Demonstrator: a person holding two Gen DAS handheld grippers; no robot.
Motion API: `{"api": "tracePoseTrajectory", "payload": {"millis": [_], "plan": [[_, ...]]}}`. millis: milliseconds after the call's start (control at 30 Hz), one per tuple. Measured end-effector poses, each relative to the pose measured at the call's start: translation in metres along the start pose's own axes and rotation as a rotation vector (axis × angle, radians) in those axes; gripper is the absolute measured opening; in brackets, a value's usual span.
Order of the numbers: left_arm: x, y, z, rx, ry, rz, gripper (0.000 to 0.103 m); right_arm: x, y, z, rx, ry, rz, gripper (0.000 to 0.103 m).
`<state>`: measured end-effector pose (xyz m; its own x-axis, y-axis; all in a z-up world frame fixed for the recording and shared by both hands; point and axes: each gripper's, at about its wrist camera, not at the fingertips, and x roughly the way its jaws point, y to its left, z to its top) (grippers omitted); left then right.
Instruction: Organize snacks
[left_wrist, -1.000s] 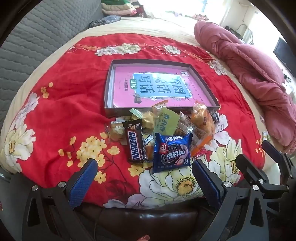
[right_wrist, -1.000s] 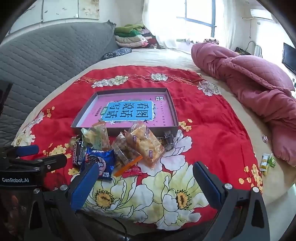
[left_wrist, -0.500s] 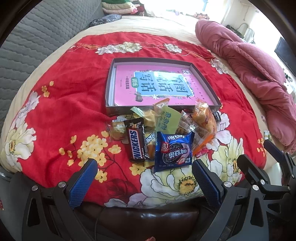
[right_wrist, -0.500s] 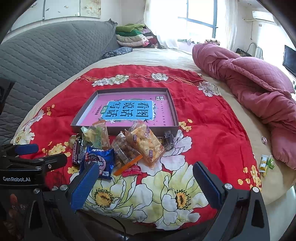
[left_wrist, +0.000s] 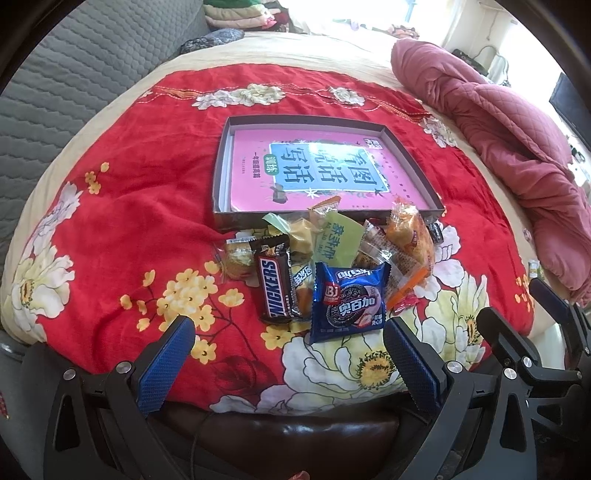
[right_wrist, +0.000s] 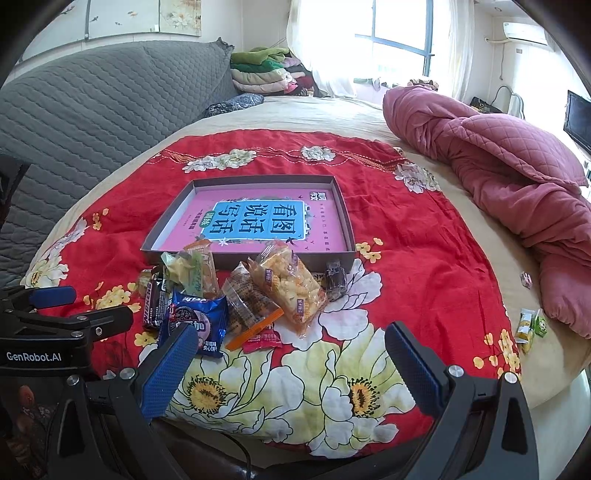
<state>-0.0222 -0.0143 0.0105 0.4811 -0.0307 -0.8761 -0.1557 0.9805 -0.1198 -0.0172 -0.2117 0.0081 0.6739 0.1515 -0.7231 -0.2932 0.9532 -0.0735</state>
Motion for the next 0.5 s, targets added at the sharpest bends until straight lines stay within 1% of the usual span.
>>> {"api": "tracePoseTrajectory", "payload": {"millis": [500], "plan": [[0.0022, -0.0032, -0.0011, 0.000, 0.009, 0.006, 0.102, 0.0012, -0.0005, -0.0004, 0.004, 0.006, -0.002, 0.102]]}}
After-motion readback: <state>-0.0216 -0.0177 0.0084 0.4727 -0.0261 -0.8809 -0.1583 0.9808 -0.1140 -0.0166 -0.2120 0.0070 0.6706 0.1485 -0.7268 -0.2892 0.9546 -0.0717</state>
